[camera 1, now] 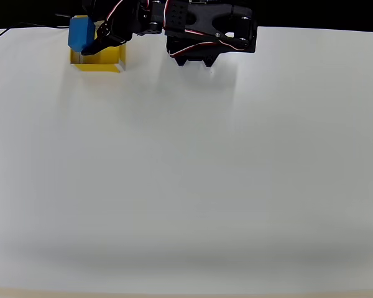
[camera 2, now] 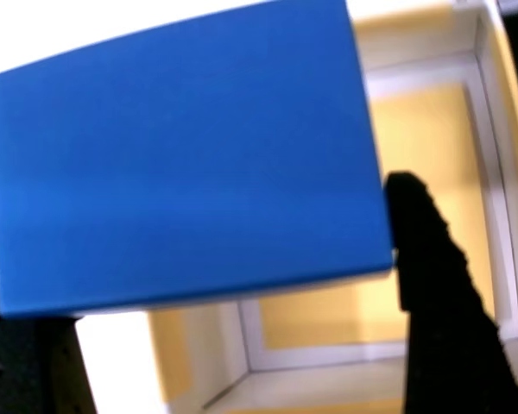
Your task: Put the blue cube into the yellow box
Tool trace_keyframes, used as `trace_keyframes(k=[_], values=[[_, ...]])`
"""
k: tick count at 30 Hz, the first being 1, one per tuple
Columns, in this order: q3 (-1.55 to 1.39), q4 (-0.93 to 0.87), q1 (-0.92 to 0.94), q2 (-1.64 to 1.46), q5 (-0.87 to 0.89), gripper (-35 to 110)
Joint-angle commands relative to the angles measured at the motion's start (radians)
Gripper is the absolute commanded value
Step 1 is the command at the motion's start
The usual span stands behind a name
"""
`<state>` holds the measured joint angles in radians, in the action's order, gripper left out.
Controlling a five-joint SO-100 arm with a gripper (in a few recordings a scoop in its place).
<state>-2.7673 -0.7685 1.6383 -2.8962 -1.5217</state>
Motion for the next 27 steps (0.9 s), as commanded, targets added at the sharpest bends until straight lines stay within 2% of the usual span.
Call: trace_keyframes(k=[1,9,14,21,24,27], values=[[-0.032,0.057,0.046,-0.083,0.009,20],[-0.123,0.132,0.054,-0.1,0.043,23],[-0.181,0.164,0.058,-0.114,0.02,37],[-0.215,0.201,0.058,-0.121,0.009,44],[-0.212,0.206,0.058,-0.121,-0.002,43],[-0.164,0.209,0.057,-0.098,0.0,34]])
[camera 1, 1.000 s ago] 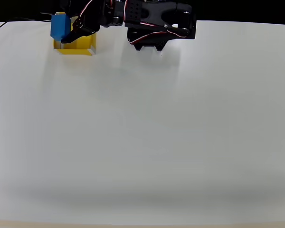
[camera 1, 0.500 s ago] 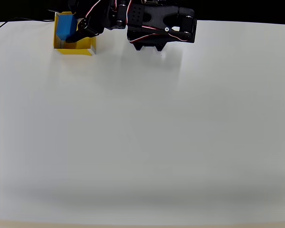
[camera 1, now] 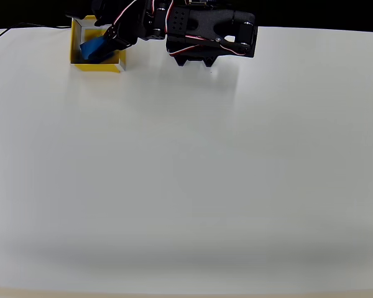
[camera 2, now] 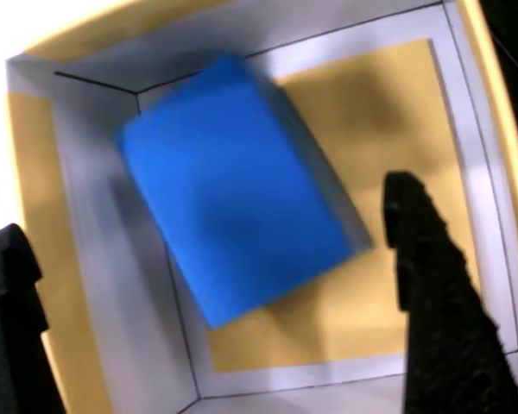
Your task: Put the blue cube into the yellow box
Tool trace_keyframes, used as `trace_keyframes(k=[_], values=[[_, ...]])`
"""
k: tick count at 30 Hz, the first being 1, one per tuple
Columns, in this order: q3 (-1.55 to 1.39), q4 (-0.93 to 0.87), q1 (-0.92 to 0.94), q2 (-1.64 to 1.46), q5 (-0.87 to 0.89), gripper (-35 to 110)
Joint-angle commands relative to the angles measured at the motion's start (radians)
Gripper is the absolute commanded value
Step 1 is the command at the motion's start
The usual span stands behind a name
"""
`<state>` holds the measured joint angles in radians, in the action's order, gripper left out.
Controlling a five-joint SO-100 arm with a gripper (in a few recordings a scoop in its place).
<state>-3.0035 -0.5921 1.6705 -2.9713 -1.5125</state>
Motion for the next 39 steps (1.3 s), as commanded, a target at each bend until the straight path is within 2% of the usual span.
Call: trace_keyframes(k=[1,6,11,16,20,27,34,39], values=[[0.101,0.026,0.023,-0.009,-0.009,28],[0.288,-0.084,0.02,0.057,-0.031,15],[0.528,-0.33,-0.006,0.126,-0.061,0],[0.678,-0.523,-0.124,0.15,-0.081,0],[0.733,-0.617,-0.328,0.141,-0.074,0],[0.67,-0.641,-0.804,0.06,-0.094,0],[0.387,-0.623,-1.241,-0.049,-0.163,0],[0.16,-0.557,-1.439,-0.16,-0.176,0]])
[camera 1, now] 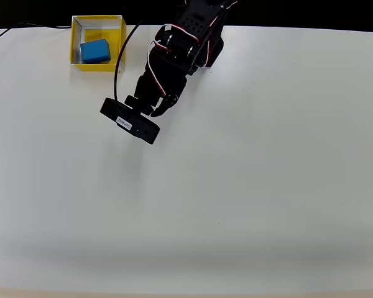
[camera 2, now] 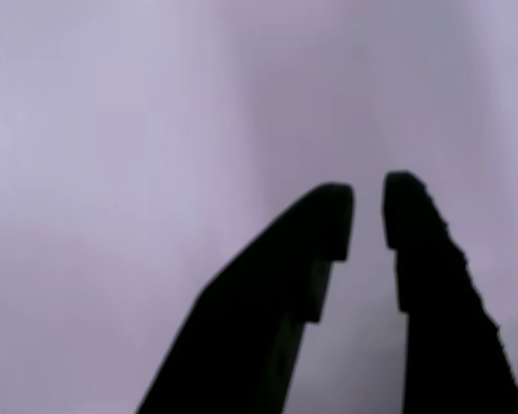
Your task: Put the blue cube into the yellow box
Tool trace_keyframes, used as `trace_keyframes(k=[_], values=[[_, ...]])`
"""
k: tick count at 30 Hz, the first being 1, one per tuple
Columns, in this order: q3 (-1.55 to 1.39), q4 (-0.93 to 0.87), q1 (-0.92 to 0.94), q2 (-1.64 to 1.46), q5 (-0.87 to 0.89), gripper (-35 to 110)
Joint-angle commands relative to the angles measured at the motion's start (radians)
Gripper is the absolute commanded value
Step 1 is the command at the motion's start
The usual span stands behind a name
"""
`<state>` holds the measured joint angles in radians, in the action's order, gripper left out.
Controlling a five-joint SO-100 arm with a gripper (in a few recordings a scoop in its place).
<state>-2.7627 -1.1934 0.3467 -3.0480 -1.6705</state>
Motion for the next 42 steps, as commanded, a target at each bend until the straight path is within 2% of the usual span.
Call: trace_keyframes(k=[1,10,15,19,20,26,42], values=[[-0.127,0.058,-0.143,-0.11,-0.025,0],[-0.38,0.095,-0.308,-0.27,-0.035,0],[-0.382,-0.025,-0.383,-0.288,-0.026,0],[-0.382,-0.155,-0.393,-0.298,-0.041,0],[-0.382,-0.166,-0.408,-0.298,0.0,0],[-0.382,-0.164,-0.413,-0.298,0.086,0],[-0.382,-0.163,-0.414,-0.295,0.086,0]])
